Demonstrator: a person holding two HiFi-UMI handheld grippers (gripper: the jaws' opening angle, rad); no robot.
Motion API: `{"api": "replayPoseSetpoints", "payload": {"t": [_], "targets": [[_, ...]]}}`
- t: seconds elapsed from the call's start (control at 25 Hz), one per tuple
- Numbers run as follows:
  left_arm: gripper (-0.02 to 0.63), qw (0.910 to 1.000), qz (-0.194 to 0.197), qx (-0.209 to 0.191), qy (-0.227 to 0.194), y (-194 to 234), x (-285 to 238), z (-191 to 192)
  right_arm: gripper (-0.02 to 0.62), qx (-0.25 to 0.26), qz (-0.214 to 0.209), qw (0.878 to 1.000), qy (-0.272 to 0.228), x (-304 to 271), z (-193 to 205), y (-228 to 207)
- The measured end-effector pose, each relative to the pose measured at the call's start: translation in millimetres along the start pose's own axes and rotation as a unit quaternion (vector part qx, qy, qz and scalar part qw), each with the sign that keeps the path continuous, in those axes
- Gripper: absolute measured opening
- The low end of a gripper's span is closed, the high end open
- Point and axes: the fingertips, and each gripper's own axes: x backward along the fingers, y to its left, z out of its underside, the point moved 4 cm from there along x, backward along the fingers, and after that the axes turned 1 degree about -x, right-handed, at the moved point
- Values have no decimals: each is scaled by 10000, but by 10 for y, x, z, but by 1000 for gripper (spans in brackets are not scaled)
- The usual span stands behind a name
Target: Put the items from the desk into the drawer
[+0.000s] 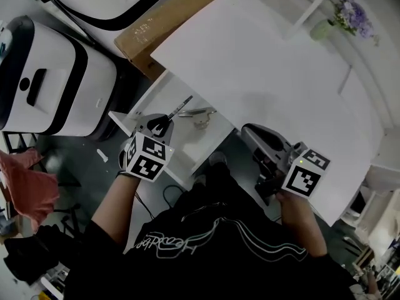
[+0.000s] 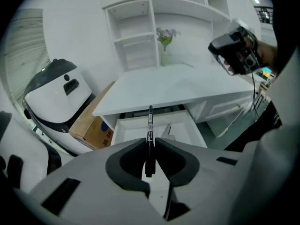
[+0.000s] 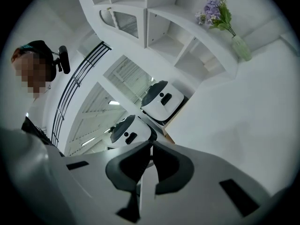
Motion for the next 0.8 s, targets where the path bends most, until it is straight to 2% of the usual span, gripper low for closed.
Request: {"api": "replayPoseSetpoints", "payload": {"t": [0.16, 0.32, 0.6, 0.8], "targets": [[72, 9981, 99, -441, 422, 88, -430, 73, 51, -116, 89, 9999, 89, 9, -7, -165], [72, 9922, 238, -897, 830, 117, -846, 152, 51, -237, 237, 9994, 84, 83, -28, -329], [72, 9839, 581, -952, 1399, 104, -1534, 369, 51, -489, 198, 9986, 18, 241, -94, -417], [72, 9778, 725, -1067, 1649, 84, -1878, 539, 51, -547, 415, 9976, -22, 343, -81, -524]]}}
